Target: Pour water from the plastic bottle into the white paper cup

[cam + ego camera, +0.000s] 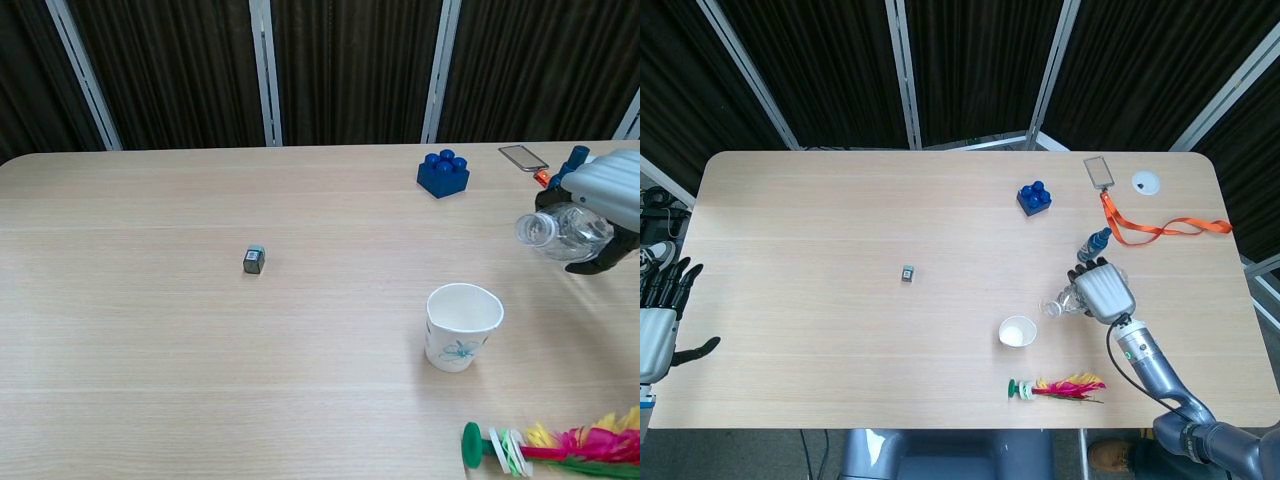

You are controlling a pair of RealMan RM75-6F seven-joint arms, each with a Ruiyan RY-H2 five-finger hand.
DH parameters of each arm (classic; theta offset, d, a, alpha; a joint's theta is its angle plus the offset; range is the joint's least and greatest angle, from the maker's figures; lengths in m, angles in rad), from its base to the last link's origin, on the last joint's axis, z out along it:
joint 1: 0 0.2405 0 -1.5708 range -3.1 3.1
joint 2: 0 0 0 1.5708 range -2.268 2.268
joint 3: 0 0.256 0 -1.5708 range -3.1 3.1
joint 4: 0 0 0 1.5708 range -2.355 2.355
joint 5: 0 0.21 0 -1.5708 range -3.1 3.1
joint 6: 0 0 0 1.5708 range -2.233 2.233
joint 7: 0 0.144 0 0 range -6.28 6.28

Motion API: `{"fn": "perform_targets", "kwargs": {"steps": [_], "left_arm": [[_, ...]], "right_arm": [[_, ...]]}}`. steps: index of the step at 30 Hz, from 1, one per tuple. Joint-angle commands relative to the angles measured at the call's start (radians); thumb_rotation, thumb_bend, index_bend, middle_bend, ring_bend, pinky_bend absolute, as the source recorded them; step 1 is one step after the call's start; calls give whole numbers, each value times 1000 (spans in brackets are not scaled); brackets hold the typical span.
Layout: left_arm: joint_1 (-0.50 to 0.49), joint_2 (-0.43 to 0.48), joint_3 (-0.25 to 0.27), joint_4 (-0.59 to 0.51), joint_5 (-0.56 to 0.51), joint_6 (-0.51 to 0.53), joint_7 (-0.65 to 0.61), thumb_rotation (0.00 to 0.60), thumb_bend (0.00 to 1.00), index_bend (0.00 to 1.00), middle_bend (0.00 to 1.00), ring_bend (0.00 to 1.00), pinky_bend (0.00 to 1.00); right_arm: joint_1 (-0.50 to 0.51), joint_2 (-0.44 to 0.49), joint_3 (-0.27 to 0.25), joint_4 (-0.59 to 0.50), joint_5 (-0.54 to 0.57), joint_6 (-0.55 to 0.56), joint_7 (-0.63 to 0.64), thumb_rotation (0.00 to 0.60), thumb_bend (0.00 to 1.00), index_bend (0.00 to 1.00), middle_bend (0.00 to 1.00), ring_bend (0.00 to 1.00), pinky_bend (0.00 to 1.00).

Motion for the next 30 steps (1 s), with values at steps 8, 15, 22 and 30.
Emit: {"fn": "perform_targets", "kwargs": {"steps": [8, 15, 22, 30], "left_arm": [[-1, 1, -1, 0, -6, -5, 1, 600, 0, 0, 0, 0, 0], [-2, 0, 0, -3, -11, -11, 9, 600, 0, 0, 0, 0, 0], [-2, 1, 0, -4, -15, -14, 12, 600, 0, 0, 0, 0, 0], [-3, 2, 3, -8, -14, -18, 15, 600, 0, 0, 0, 0, 0]], "right_arm": [[5, -9, 32, -64, 65, -41, -121, 600, 474, 520, 577, 494, 454], [6, -16, 41, -89, 82, -35, -198, 600, 474, 519, 579, 497, 457], [2, -26, 28, -69, 64, -16, -230, 600, 474, 519, 581, 499, 460], [-1, -44, 23, -74, 61, -7, -290, 600, 475, 519, 581, 500, 460]]}}
